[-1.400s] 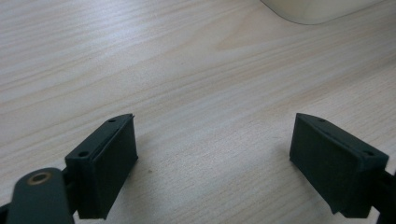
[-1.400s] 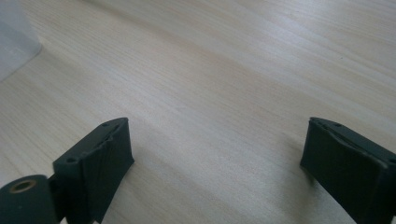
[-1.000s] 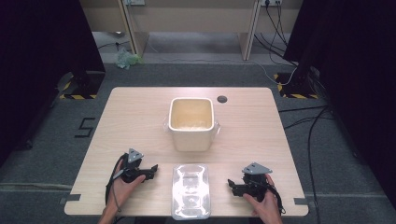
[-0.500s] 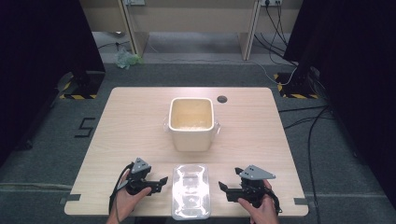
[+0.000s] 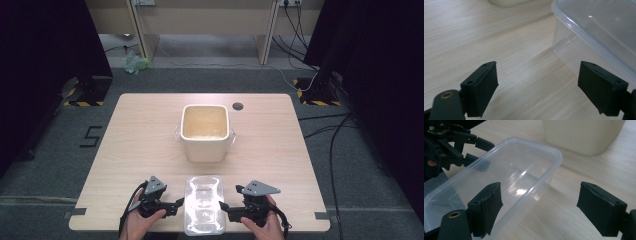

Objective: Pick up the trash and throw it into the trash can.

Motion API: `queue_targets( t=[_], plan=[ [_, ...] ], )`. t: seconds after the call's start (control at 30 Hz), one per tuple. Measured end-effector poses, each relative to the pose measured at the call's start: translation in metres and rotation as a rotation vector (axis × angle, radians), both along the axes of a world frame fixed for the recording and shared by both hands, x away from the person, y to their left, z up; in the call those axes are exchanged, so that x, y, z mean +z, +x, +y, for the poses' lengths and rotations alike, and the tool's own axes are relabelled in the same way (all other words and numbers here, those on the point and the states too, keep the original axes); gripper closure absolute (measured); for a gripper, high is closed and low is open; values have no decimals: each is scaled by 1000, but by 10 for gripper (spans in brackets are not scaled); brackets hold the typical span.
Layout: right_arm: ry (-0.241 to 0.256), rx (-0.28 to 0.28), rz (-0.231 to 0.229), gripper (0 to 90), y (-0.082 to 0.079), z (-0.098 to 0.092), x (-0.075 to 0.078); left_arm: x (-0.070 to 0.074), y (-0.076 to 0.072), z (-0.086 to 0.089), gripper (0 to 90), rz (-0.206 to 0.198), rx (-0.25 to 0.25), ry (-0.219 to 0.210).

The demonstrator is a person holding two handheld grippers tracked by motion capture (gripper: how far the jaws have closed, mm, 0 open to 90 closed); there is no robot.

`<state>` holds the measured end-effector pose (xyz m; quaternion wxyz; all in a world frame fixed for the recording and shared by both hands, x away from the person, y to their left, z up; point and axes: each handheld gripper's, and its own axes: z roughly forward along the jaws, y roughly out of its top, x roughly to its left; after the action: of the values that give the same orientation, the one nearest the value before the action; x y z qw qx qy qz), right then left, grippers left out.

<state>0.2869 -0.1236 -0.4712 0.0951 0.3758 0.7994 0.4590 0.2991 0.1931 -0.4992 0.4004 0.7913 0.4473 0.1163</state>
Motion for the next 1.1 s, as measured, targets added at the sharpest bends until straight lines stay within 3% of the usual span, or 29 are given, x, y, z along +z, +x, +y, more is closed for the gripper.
queue_targets(
  t=[0.1, 0.2, 0.3, 0.47, 0.63, 0.77, 0.83, 0.9, 1.1],
  plan=[
    [-10, 4, 22, 222, 6, 7, -7, 1, 1, -6, 168, -3, -9, 7],
    [76, 23, 101, 263, 16, 12, -15, 1, 4, -12, 193, -17, -9, 24],
    [99, 35, 135, 276, 25, 18, -16, 1, 10, -16, 201, -21, -9, 40],
    [46, 7, 113, 270, 41, 25, -11, 0, 26, -21, 200, -11, -1, 32],
    [50, -17, 107, 266, 52, 25, -12, 1, 37, -24, 200, -14, 6, 29],
    [60, -26, 115, 268, 59, 21, -12, -1, 45, -24, 196, 1, 13, -1],
    [72, -29, 128, 239, 59, 18, -11, -2, 46, -22, 176, 6, 19, -5],
    [70, -48, 140, 151, 57, 14, -9, -3, 44, -18, 176, 10, 27, -7],
    [70, -41, 141, 180, 42, -1, -8, -6, 32, -15, 175, 38, 13, -32]
  ],
)
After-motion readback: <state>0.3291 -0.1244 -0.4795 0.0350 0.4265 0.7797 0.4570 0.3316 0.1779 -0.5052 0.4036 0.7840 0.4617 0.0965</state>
